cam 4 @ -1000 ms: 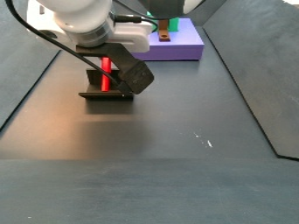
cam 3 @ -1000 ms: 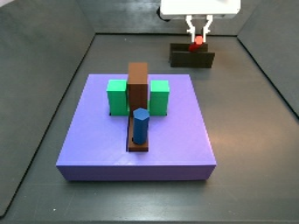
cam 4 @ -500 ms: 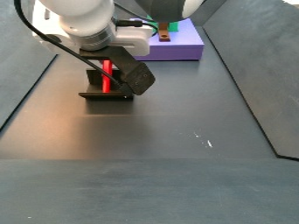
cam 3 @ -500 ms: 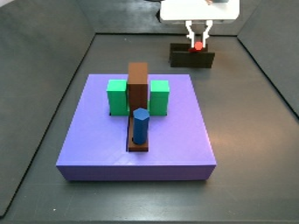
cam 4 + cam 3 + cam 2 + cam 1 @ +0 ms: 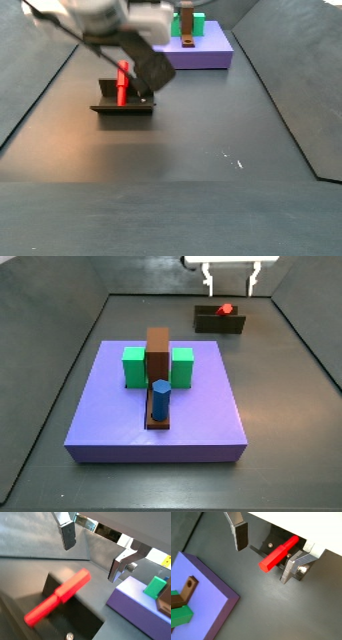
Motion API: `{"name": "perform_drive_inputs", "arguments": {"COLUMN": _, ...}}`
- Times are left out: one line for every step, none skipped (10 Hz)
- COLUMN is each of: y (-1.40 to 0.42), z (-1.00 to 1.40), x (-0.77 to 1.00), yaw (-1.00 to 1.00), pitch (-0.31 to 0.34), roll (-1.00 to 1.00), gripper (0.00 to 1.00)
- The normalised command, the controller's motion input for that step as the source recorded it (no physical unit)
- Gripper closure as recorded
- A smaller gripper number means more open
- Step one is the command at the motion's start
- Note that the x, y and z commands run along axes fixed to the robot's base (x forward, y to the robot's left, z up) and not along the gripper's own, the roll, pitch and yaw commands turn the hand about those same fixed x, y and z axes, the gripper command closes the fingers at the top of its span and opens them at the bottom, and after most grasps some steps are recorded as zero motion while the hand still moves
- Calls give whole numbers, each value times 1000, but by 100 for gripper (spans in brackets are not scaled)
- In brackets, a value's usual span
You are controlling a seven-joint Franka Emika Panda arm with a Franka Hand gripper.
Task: Pick up the red object. Move up. Place the red object on the fixture. Regrasp the red object. Move to above the board. Insert the red object.
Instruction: Regrasp the red object.
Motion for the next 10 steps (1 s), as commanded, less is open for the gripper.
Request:
{"name": "perform_drive_inputs", "arguments": {"y": -200, "z": 17, "x": -103, "yaw": 154, "pitch": -23, "roll": 1000, "gripper": 0}}
{"name": "perform_drive_inputs", "arguments": {"y": -169, "z": 0, "x": -160, "yaw": 194, "pitch": 11, "roll": 1000, "gripper": 0}}
{"name": "perform_drive_inputs", "arguments": {"y": -137, "z": 9, "x": -49, "yaw": 231, "pitch": 29, "roll": 1000, "gripper": 0}}
{"name": "perform_drive_inputs", "arguments": {"y": -106, "z": 17, "x": 0, "yaw": 243, "pitch": 11, "roll": 1000, "gripper": 0}}
{"name": "perform_drive_inputs", "arguments": {"y": -71, "z": 31, "x": 6, "yaw": 260, "pitch": 20, "roll": 1000, "gripper": 0}}
{"name": "perform_drive_inputs", "arguments": {"y": -66, "z": 26, "x": 0, "yaw": 260, "pitch": 43, "roll": 1000, "gripper": 0}}
{"name": "perform_drive_inputs", "arguments": {"y": -77, "z": 29, "x": 0, "yaw": 257, "pitch": 129, "roll": 1000, "gripper": 0}}
{"name": "perform_drive_inputs", "arguments": {"y": -14, "z": 23, "x": 0, "yaw": 326, "pitch": 134, "roll": 1000, "gripper": 0}}
{"name": "perform_drive_inputs", "arguments": {"y": -31, "z": 0, "x": 157, "yaw": 331, "pitch": 23, "roll": 1000, "gripper": 0}}
{"name": "perform_drive_inputs", "arguments": {"y": -91, "z": 0, "x": 343, "yaw": 326, "pitch": 0, "roll": 1000, "gripper": 0}}
